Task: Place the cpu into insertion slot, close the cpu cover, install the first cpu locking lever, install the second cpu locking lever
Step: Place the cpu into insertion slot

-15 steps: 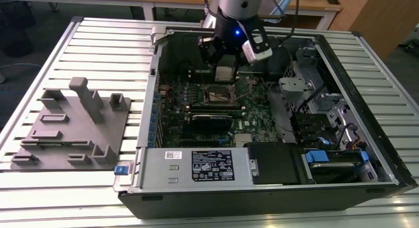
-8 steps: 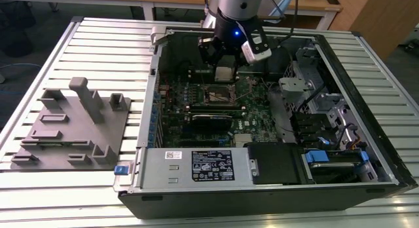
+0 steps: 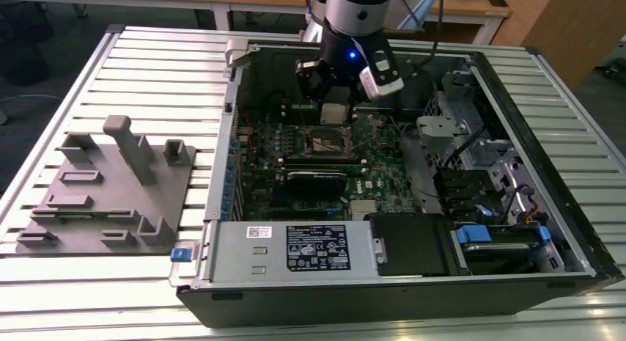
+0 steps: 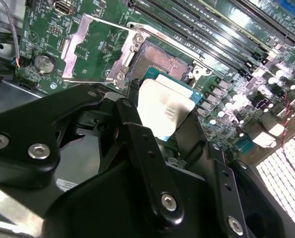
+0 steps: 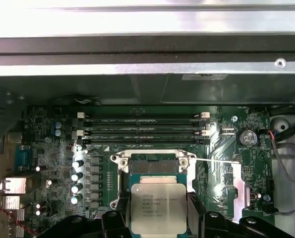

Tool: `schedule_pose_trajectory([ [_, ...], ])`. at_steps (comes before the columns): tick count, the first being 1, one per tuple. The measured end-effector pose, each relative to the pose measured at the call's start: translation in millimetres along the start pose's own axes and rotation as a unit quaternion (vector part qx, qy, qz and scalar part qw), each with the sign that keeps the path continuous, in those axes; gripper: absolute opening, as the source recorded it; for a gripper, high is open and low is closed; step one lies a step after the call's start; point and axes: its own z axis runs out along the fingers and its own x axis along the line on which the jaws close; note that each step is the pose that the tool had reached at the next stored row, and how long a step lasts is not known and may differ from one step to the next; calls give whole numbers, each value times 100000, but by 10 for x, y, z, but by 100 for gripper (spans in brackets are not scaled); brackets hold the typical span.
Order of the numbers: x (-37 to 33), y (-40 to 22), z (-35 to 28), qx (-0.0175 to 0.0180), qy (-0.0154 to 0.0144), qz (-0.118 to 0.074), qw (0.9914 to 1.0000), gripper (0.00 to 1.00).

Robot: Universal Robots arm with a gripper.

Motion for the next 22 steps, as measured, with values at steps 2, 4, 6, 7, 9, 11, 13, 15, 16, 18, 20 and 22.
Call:
schedule_pose_trajectory([
  [2, 0, -1, 10, 21, 3, 0, 100000, 54],
  [4, 0, -1, 10, 40, 9, 0, 100000, 54],
  [6, 0, -2, 27, 10, -6, -3, 100000, 54],
  [7, 0, -4, 38, 18, -1, -3, 100000, 54],
  [9, -1, -5, 58, 19, -2, -2, 100000, 54],
  [11, -1, -6, 65, 31, 4, 0, 100000, 54],
  [13, -1, -8, 79, 23, -9, -1, 100000, 54],
  [15, -1, -8, 93, 16, -70, -9, 100000, 54],
  [16, -1, -9, 92, 29, -68, -11, 100000, 54],
  [18, -1, -9, 93, 34, -69, -12, 100000, 54],
  [20, -1, -9, 94, 22, -74, -14, 100000, 54],
  [22, -1, -9, 95, 23, -74, -10, 100000, 54],
])
